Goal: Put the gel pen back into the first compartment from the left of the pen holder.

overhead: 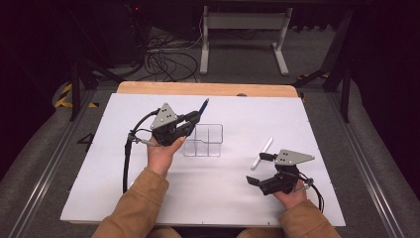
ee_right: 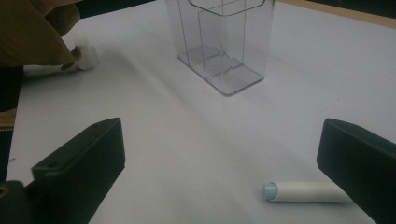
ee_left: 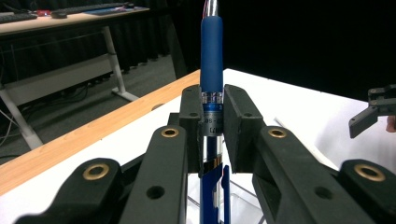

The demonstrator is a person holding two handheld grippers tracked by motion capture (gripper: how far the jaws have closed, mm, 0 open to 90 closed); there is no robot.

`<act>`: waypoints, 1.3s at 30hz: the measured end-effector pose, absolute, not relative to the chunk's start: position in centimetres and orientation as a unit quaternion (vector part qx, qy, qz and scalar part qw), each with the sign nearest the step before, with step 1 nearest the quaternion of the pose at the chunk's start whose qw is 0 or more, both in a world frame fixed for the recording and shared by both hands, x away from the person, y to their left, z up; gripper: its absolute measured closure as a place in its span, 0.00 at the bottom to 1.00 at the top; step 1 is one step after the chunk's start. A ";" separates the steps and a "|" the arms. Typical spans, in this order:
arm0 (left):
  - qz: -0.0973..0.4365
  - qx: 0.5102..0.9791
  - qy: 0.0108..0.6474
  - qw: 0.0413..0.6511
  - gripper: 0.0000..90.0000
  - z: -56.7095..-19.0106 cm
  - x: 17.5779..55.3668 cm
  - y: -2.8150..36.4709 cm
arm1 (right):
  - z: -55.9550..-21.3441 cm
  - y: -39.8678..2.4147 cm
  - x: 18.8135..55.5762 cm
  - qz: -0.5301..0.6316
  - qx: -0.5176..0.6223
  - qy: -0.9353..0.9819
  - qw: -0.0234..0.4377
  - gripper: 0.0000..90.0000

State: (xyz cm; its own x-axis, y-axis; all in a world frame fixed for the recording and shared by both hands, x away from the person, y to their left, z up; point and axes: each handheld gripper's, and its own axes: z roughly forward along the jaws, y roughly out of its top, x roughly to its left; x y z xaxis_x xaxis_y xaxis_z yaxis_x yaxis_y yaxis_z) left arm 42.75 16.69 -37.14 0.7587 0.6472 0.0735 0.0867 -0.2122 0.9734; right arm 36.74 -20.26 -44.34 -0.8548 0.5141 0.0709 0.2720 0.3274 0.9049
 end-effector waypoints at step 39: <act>0.232 0.762 0.247 0.552 0.28 -34.9 38.5 18.4 | -43.5 -20.7 36.3 0.549 0.237 0.789 0.141 0.00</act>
